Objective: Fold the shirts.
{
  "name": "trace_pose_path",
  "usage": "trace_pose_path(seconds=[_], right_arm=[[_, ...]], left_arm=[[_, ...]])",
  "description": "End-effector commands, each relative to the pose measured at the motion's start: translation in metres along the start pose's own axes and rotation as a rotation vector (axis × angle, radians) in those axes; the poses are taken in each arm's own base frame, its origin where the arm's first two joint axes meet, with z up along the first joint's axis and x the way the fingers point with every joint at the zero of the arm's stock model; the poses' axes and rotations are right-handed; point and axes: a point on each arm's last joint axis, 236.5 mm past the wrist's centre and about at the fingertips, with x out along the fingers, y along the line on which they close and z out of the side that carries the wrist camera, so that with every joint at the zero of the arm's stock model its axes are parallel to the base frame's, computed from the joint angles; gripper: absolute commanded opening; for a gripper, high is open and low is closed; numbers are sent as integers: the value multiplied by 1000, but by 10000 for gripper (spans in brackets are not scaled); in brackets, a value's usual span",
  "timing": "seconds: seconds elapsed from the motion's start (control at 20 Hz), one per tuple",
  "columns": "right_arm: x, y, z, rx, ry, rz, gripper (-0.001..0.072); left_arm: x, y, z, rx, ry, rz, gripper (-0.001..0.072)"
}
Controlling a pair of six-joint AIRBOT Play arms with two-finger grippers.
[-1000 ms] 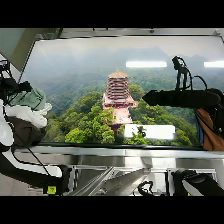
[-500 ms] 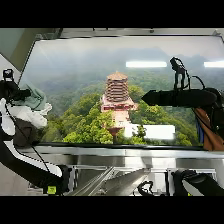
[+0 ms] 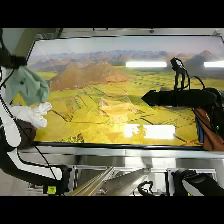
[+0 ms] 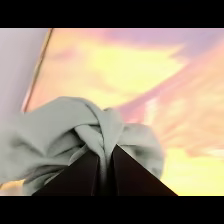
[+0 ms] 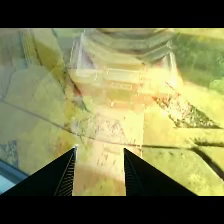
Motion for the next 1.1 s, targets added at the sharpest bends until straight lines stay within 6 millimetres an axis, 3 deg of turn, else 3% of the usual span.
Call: trace_pose_path(seconds=[0.0,0.05,0.2,0.25,0.35,0.4,0.5,0.7,0.8,0.9,1.0,1.05], right_arm=[[-3,1,5,16,-14,0,349],[-6,0,9,18,-21,-2,349],[-22,-10,23,32,-44,-18,349],[-25,-15,25,35,-47,-26,349],[-31,-25,23,30,-35,-40,349],[-32,-28,21,38,-21,-45,349],[-35,-34,14,52,11,-51,349],[-42,-42,1,76,67,-62,350],[-52,-56,-5,118,91,-81,350],[-65,-79,-12,188,124,-106,350],[-78,-102,-13,258,119,-134,355],[-80,-113,-12,288,112,-146,455]], left_arm=[[-126,-131,71,40,-226,-333,12],[-165,-169,80,60,-287,-435,12],[-261,-251,85,132,-410,-640,12],[-284,-277,77,147,-411,-702,13],[-303,-325,54,176,-366,-800,12],[-302,-349,35,196,-317,-835,13],[-282,-395,-8,217,-172,-874,12],[-211,-467,-106,308,117,-862,13],[-180,-486,-152,360,247,-833,13],[-157,-489,-187,402,362,-795,13],[-141,-481,-197,387,432,-759,28],[-135,-474,-190,371,437,-749,296]])
